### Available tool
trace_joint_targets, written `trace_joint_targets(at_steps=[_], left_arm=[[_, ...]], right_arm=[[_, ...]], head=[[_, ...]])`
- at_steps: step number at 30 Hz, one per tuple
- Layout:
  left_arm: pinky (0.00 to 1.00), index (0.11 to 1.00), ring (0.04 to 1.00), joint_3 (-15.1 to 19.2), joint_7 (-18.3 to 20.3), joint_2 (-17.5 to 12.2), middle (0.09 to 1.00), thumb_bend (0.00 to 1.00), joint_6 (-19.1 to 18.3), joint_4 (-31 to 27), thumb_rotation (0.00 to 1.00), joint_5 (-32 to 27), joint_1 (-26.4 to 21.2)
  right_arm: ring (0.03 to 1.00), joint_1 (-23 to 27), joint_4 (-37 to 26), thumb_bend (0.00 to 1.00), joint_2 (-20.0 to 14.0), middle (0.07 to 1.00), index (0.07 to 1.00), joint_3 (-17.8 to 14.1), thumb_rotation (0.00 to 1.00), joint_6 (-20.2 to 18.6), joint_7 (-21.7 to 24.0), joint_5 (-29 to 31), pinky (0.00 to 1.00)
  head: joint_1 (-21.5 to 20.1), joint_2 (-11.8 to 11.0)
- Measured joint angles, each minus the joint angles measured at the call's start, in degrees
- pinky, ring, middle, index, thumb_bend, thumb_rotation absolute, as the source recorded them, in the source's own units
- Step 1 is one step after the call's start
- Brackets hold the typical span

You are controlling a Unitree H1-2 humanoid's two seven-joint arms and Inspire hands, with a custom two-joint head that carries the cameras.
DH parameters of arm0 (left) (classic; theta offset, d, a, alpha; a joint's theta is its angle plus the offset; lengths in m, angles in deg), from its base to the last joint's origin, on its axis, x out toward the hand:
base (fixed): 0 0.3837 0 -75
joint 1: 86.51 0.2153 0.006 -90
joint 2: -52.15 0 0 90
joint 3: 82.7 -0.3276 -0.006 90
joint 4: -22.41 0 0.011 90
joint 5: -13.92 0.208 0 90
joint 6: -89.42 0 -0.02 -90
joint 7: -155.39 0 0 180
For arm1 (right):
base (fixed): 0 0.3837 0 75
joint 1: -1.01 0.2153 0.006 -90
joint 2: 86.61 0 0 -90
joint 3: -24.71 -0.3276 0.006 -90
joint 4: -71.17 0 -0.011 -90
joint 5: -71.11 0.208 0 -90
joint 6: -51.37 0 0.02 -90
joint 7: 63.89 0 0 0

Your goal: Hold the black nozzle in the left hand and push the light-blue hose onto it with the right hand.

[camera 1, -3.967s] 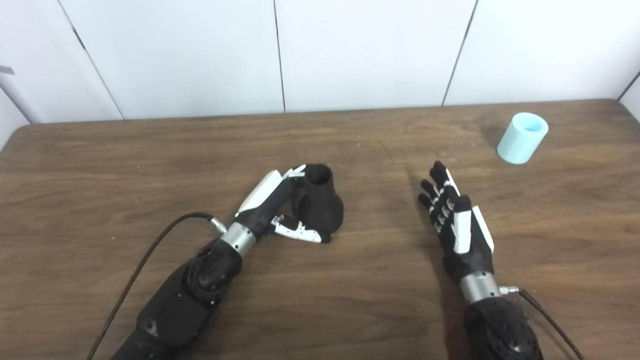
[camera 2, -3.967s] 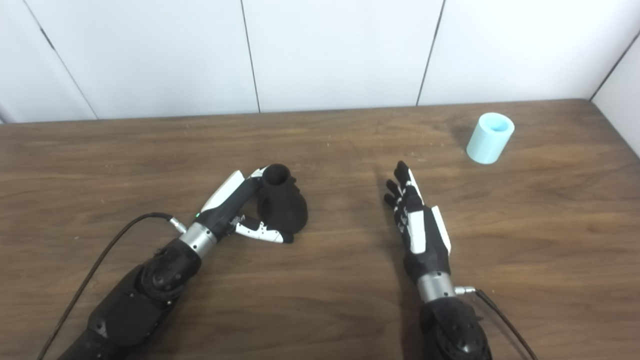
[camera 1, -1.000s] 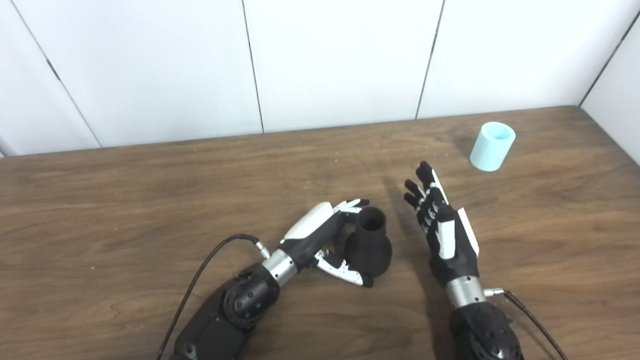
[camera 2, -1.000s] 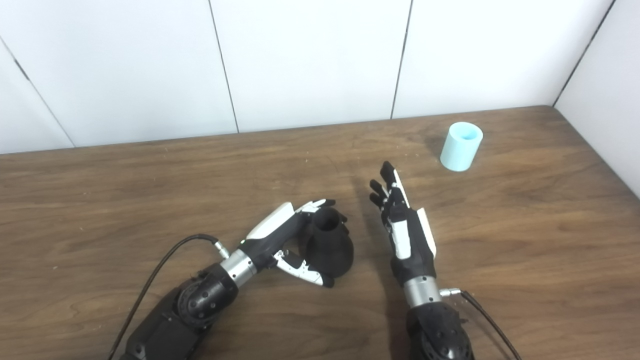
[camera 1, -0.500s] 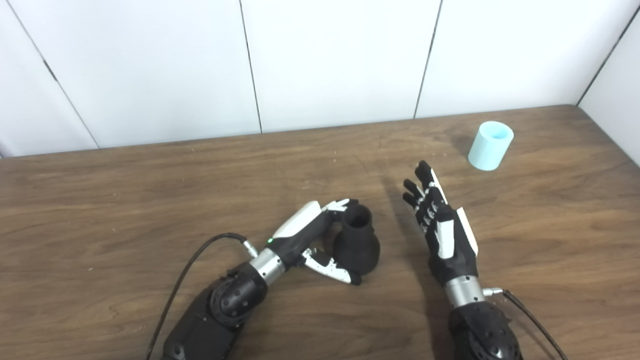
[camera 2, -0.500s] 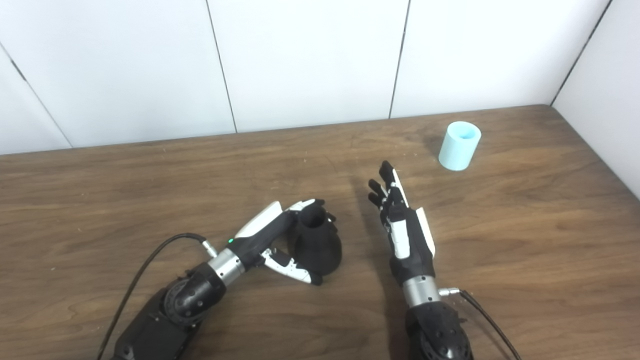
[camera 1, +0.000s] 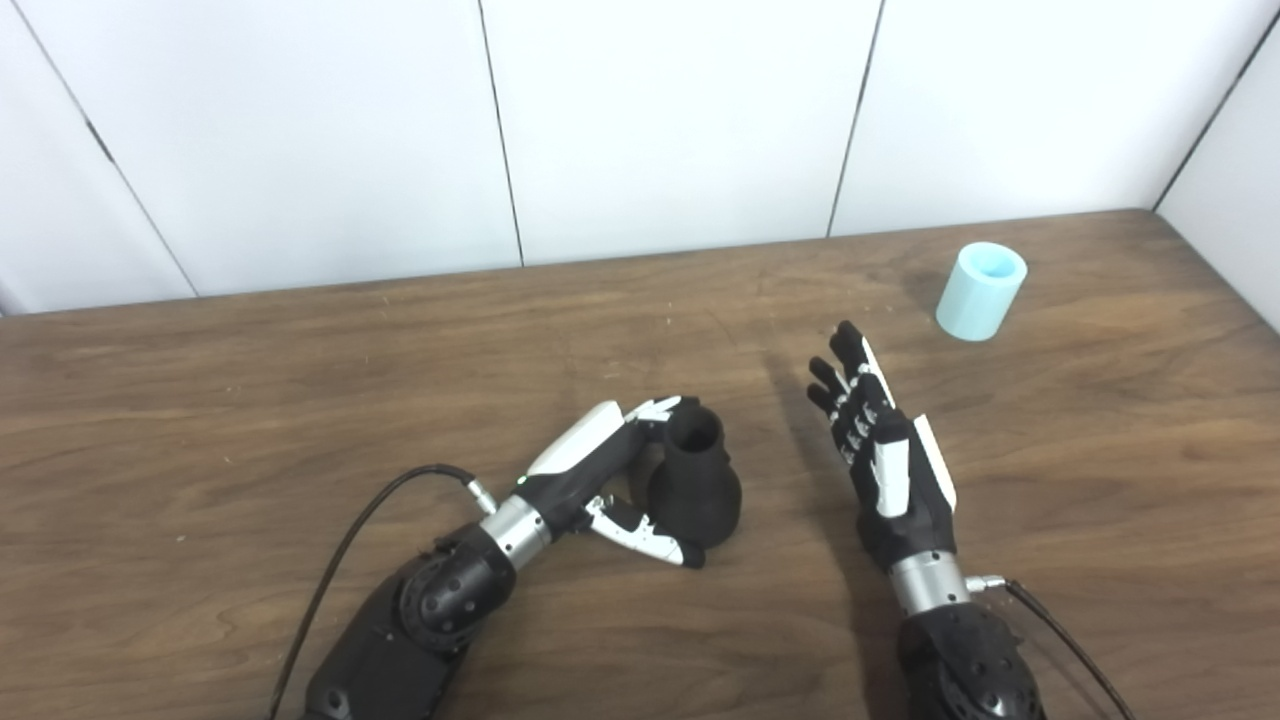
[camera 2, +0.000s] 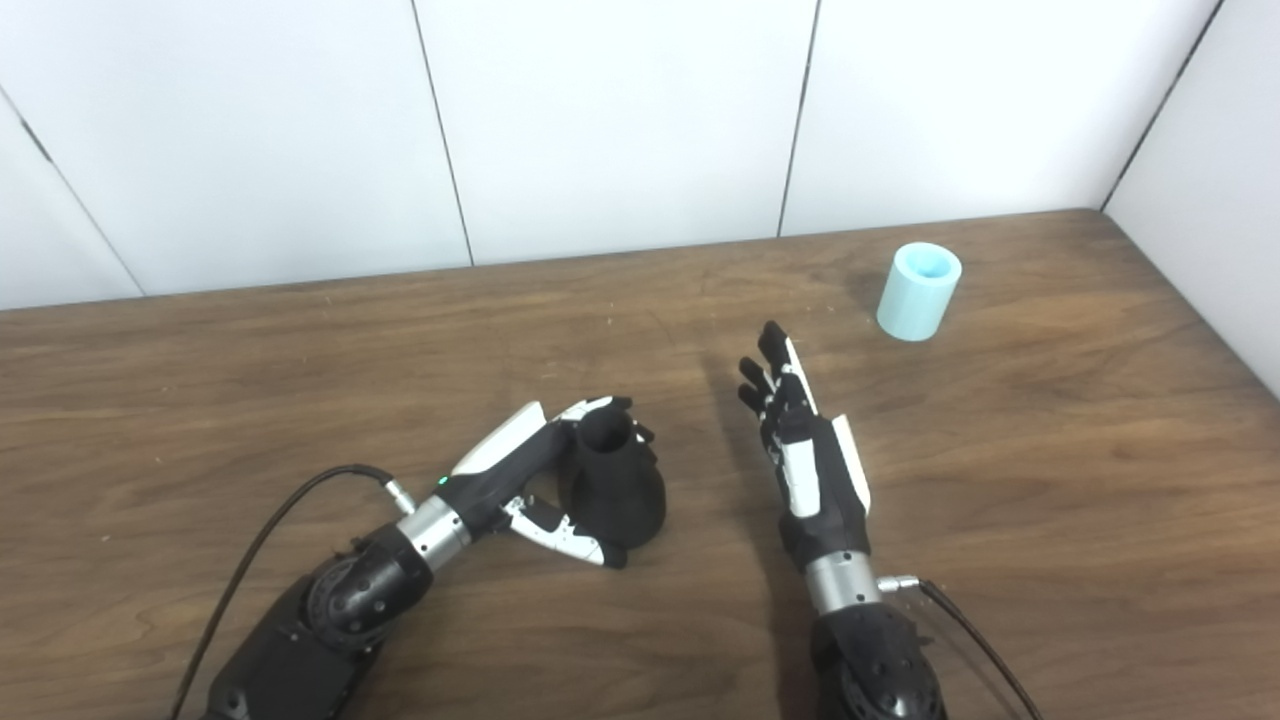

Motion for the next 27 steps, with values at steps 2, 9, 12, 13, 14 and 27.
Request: trace_joint_targets(at_steps=[2,9,12,13,14,27], left_arm=[[1.00,0.480,0.957,0.0,0.2,-0.3,0.776,0.52,0.2,0.0,0.06,0.0,0.0],[1.00,0.480,0.960,0.1,0.2,-0.4,0.786,0.52,0.2,0.1,0.06,0.0,0.0],[1.00,0.480,0.965,0.3,0.2,-0.4,0.792,0.52,0.1,0.6,0.06,0.0,-0.2],[1.00,0.480,0.972,0.3,0.2,-0.4,0.794,0.52,0.2,0.8,0.06,-0.1,-0.3],[1.00,0.480,0.975,0.3,0.3,-0.4,0.795,0.52,0.2,1.1,0.06,-0.2,-0.5],[1.00,0.480,0.970,2.5,3.1,-0.2,0.795,0.52,0.2,3.1,0.06,-3.1,-1.3]], right_arm=[[0.963,0.0,0.0,0.70,0.0,1.000,1.000,0.0,1.00,0.1,0.0,0.3,0.94],[0.967,0.0,0.0,0.71,-0.1,1.000,1.000,0.0,1.00,0.2,0.0,0.8,0.94],[0.968,0.0,0.0,0.72,-0.2,1.000,1.000,0.0,1.00,0.2,0.0,1.1,0.95],[0.969,0.0,0.0,0.72,-0.2,1.000,1.000,0.0,1.00,0.2,0.0,1.3,0.95],[0.969,0.0,0.0,0.72,-0.3,1.000,1.000,0.0,1.00,0.2,0.0,1.3,0.95],[0.977,0.0,0.0,0.73,-0.6,1.000,1.000,0.0,1.00,0.2,0.1,1.7,0.95]], head=[[0.2,-0.1],[0.3,-0.1],[0.2,0.0],[0.2,0.0],[0.2,0.0],[0.4,0.2]])
